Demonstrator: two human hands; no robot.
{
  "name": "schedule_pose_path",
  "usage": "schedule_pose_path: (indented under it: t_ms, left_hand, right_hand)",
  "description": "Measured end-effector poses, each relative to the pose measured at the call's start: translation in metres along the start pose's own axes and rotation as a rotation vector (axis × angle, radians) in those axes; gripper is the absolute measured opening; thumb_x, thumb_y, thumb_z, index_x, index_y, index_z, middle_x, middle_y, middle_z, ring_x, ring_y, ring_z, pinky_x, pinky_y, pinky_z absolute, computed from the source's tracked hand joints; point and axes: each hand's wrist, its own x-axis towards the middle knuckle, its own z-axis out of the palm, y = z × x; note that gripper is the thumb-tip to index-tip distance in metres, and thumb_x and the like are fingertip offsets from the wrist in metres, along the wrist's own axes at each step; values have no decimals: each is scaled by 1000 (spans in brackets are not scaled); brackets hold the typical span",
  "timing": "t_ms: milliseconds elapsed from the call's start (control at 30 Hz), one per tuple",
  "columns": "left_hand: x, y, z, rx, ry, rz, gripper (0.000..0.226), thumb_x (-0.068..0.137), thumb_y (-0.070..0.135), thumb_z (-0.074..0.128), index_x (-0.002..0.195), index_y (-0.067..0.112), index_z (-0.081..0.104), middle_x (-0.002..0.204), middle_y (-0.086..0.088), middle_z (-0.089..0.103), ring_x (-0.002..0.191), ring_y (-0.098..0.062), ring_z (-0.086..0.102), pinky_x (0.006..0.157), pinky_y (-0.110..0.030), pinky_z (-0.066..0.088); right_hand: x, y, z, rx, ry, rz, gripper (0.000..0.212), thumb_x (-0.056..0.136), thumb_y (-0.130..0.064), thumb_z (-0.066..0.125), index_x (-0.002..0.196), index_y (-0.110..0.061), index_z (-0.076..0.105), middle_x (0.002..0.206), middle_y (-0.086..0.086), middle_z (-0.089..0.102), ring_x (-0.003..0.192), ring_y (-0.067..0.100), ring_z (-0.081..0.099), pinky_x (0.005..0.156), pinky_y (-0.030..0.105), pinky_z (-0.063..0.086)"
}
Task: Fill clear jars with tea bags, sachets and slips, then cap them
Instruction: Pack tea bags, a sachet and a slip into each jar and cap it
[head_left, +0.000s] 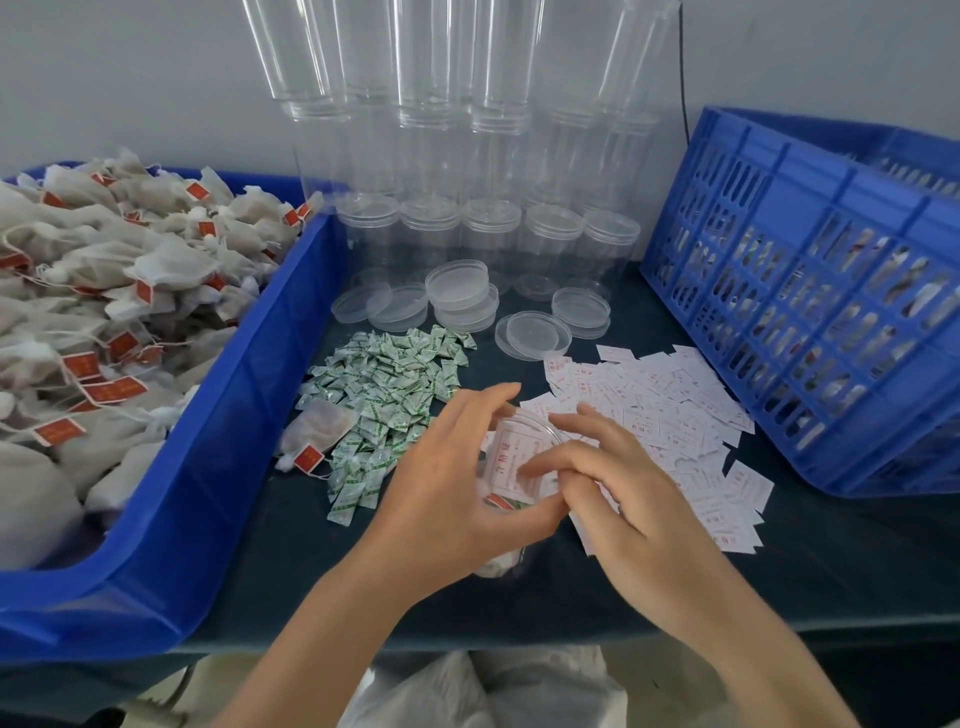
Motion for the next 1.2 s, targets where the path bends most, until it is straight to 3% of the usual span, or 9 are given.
schedule_pose_path:
  t_ms: [167,300,400,567,733,867,1000,1067,1200]
  left_hand:
    - [1,-4,-2,-38,-26,-36,99,56,70,68,140,51,19,124,36,42,121,11,43,96,-18,44]
    - [-2,-16,-6,-123,-72,-48,134,44,72,82,144,56,-6,139,36,28,130,10,36,95,-10,40]
    - [-13,-28,-3,-286,-124,-81,140,47,53,92,146,52,-7,134,36,40,127,12,41,91,2,35]
    - [-9,-17,9,-281,78,23,88,51,30,87,123,56,42,119,22,61,110,2,59,80,-6,47]
    - [43,38,20,-306,151,192,83,52,29,85,115,59,41,113,20,58,101,-1,62,72,-14,53]
    - [87,91,45,-424,128,241,80,52,37,79,112,62,34,109,28,52,99,1,61,67,-25,57]
    - [137,135,69,-542,18,289,88,68,27,85,137,28,31,113,17,58,104,-5,62,87,-26,53]
    - [161,154,77,-557,-39,281,94,72,26,84,145,18,26,126,3,57,119,-14,57,103,-37,46]
    - [201,181,92,-440,-89,285,73,83,30,74,143,17,34,137,1,50,128,-9,46,108,-27,38]
  right_hand:
    - [4,-1,-6,58,147,-8,20,99,-37,53,117,-36,62,114,-28,62,116,-8,54,90,4,39]
    - [6,-4,-13,-10,27,109,60,77,-86,45,123,-47,46,113,-37,53,100,-7,59,78,15,49]
    - [8,-8,-12,-229,-116,89,97,56,-103,38,138,-54,22,122,-41,43,99,-14,50,82,18,44]
    - [17,-17,-20,-289,-130,-7,95,64,-91,52,143,-53,16,133,-33,39,120,-13,39,92,15,41]
    - [26,-36,-73,-264,130,-83,99,57,-94,49,144,-53,25,125,-37,44,118,-23,38,86,2,36]
    - [31,-48,-126,-416,374,-127,100,56,-90,49,144,-42,39,123,-28,52,107,-11,48,82,7,35]
    - [39,-57,-198,-426,540,-75,95,51,-86,54,134,-40,52,109,-20,62,79,-10,53,73,13,37]
    - [46,-58,-234,-401,621,-58,92,50,-86,57,129,-38,57,102,-17,65,79,-9,55,74,17,40]
    - [62,-55,-307,-343,765,6,87,49,-86,63,120,-37,62,92,-22,61,88,0,61,81,24,44]
